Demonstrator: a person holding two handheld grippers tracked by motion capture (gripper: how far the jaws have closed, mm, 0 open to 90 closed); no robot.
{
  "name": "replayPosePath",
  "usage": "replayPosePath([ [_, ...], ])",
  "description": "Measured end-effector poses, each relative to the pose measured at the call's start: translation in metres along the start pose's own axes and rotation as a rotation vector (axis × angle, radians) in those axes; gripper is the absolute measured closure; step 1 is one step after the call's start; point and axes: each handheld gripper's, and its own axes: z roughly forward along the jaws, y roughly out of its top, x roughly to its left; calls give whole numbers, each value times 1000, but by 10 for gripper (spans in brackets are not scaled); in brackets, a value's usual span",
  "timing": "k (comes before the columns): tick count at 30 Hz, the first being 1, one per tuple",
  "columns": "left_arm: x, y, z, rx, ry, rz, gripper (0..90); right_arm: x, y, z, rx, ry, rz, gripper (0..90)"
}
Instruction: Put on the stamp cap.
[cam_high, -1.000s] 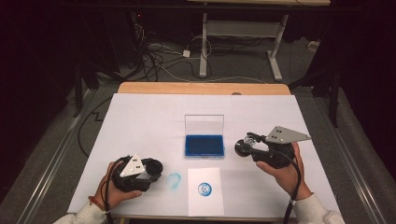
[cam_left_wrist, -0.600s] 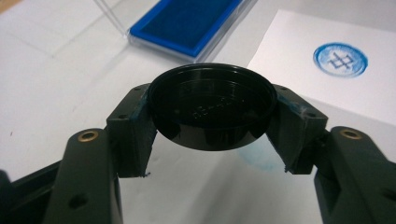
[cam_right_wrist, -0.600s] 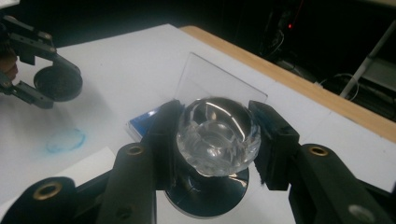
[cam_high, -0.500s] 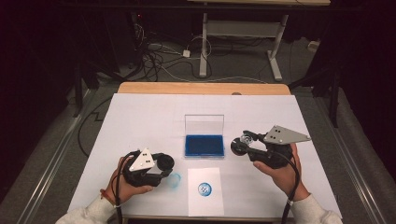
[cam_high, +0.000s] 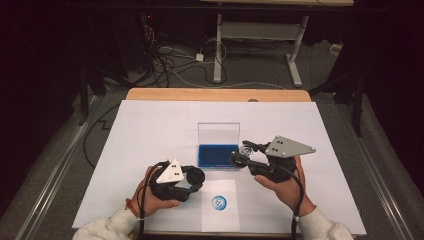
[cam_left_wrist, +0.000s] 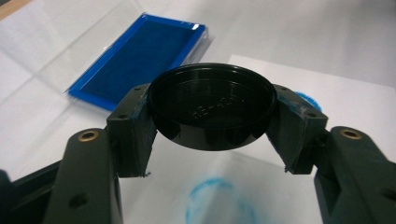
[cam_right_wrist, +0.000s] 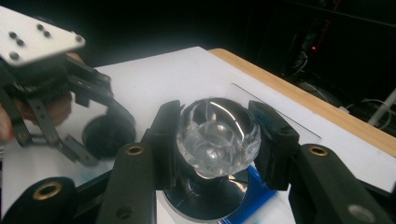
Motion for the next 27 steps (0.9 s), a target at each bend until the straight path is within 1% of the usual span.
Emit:
replayPosePath([
  [2, -4, 3, 3, -2, -7, 15, 369, 6, 2, 5, -6, 17, -4, 572],
  [4, -7, 6, 5, -7, -18, 22, 370, 12, 4, 10, -6, 43, -12, 571],
  [5, -8, 8, 5, -9, -16, 29, 369, 15, 5, 12, -6, 54, -20, 571],
  [7, -10, 10, 6, -19, -31, 29, 369, 23, 7, 16, -5, 79, -27, 571],
  [10, -14, 13, 7, -29, -36, 34, 369, 32, 8, 22, 3, 113, -43, 571],
  [14, -16, 16, 7, -42, -43, 37, 369, 41, 7, 29, 14, 138, -53, 571],
  [16, -16, 17, 6, -49, -48, 35, 369, 43, 6, 31, 21, 146, -60, 571],
  [17, -16, 18, 6, -52, -48, 39, 369, 44, 6, 32, 24, 147, -59, 571],
  [19, -17, 19, 6, -63, -51, 33, 369, 43, 5, 33, 26, 148, -55, 571],
  [27, -19, 24, 9, -70, -52, 42, 369, 45, 5, 35, 30, 157, -58, 571],
])
